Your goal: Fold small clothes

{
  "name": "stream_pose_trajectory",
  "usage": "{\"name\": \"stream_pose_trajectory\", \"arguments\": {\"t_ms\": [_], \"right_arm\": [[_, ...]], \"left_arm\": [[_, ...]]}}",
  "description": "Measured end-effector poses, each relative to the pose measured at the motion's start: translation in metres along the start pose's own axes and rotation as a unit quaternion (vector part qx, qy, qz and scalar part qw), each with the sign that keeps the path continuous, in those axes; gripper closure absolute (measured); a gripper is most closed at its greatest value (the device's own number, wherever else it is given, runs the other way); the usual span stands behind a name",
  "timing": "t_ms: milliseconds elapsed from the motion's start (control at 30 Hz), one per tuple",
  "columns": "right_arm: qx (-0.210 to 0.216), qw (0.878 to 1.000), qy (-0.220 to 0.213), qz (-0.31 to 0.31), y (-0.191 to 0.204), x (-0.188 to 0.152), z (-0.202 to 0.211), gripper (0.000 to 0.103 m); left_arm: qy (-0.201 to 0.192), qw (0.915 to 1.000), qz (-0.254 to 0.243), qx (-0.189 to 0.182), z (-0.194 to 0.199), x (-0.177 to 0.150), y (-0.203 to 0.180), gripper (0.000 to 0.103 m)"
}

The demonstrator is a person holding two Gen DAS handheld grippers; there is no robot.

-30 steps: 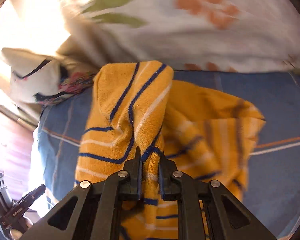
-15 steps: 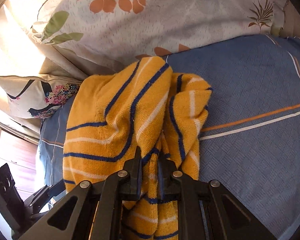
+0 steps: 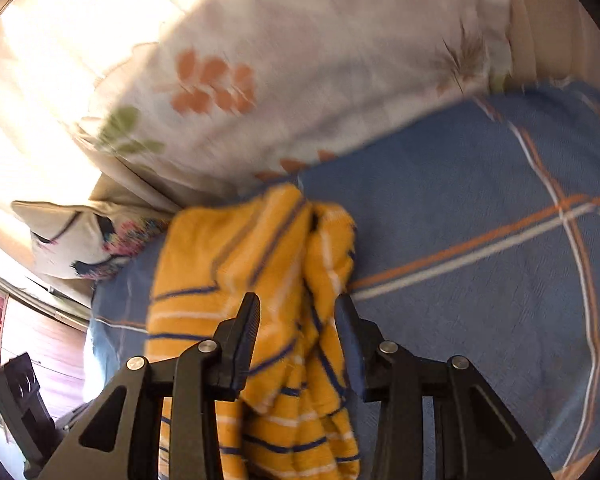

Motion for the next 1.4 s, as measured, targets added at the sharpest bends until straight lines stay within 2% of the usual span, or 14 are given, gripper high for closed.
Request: {"name": "stream_pose_trajectory", "arguments": {"t_ms": [67, 167, 267, 433, 567, 633, 867, 1000, 1033, 1067, 1100, 1167, 1233, 1400], "right_arm": [[0.023, 1.000, -0.001, 0.014, 0.019, 0.007, -0.007, 0.061], [0.040, 0.999, 0.033, 0.017, 0.030, 0.002, -0.040, 0.061], [0.004, 0.997, 0.076, -0.007, 0.001, -0.013, -0.073, 0.062], [0.000, 0.999, 0.052, -0.007, 0.002, -0.014, -0.055, 0.061], [-0.025, 0.999, 0.042, 0.017, -0.004, -0.020, -0.042, 0.023], [-0.025, 0.998, 0.049, 0.008, -0.014, -0.023, -0.044, 0.022], [0.009, 0.997, 0.064, -0.041, -0.028, -0.033, -0.071, 0.019], [0.013, 0.997, 0.064, -0.029, -0.021, -0.033, -0.081, 0.014], [0.021, 0.997, 0.069, -0.027, -0.017, -0.035, -0.083, 0.020], [0.030, 0.996, 0.078, -0.026, -0.010, -0.037, -0.086, 0.037], [0.029, 0.996, 0.080, -0.020, -0.006, -0.037, -0.085, 0.045], [0.031, 0.996, 0.080, -0.007, 0.004, -0.036, -0.080, 0.063], [0.053, 0.996, 0.072, -0.006, 0.018, -0.033, -0.072, 0.068], [0.104, 0.993, 0.045, -0.013, 0.042, -0.022, -0.064, 0.070]], "left_arm": [[-0.009, 0.9999, -0.006, -0.005, 0.004, -0.004, -0.007, 0.047], [0.020, 0.9994, -0.026, -0.005, -0.021, -0.017, -0.020, 0.046], [0.031, 0.9988, -0.037, 0.003, -0.031, -0.019, -0.021, 0.046], [-0.016, 0.9996, -0.010, -0.022, 0.011, 0.004, 0.009, 0.046], [-0.032, 0.9990, 0.028, 0.012, 0.008, 0.024, 0.057, 0.035], [-0.009, 0.9987, 0.048, 0.014, -0.011, 0.032, 0.074, 0.035], [0.046, 0.9940, 0.058, -0.080, -0.071, 0.044, 0.060, 0.031], [0.070, 0.9830, 0.062, -0.157, -0.081, 0.046, 0.025, 0.024], [0.068, 0.9849, 0.059, -0.148, -0.080, 0.046, 0.021, 0.024], [0.062, 0.9868, 0.051, -0.141, -0.076, 0.047, 0.018, 0.030], [0.059, 0.9881, 0.049, -0.133, -0.072, 0.049, 0.018, 0.047], [0.051, 0.9890, 0.052, -0.129, -0.060, 0.055, 0.023, 0.062], [0.038, 0.9889, 0.055, -0.133, -0.043, 0.061, 0.030, 0.069], [-0.020, 0.9915, 0.038, -0.123, -0.003, 0.087, 0.041, 0.070]]}}
Point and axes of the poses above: each gripper's, at about its wrist camera, not at the fingertips, and z roughly against the way its jaws point, y to its left, x to its top, the point moved 9 cm from there along -z, roughly the way its jaws point, and after that the axes turned 15 degrees about x, right-handed, at the moved point
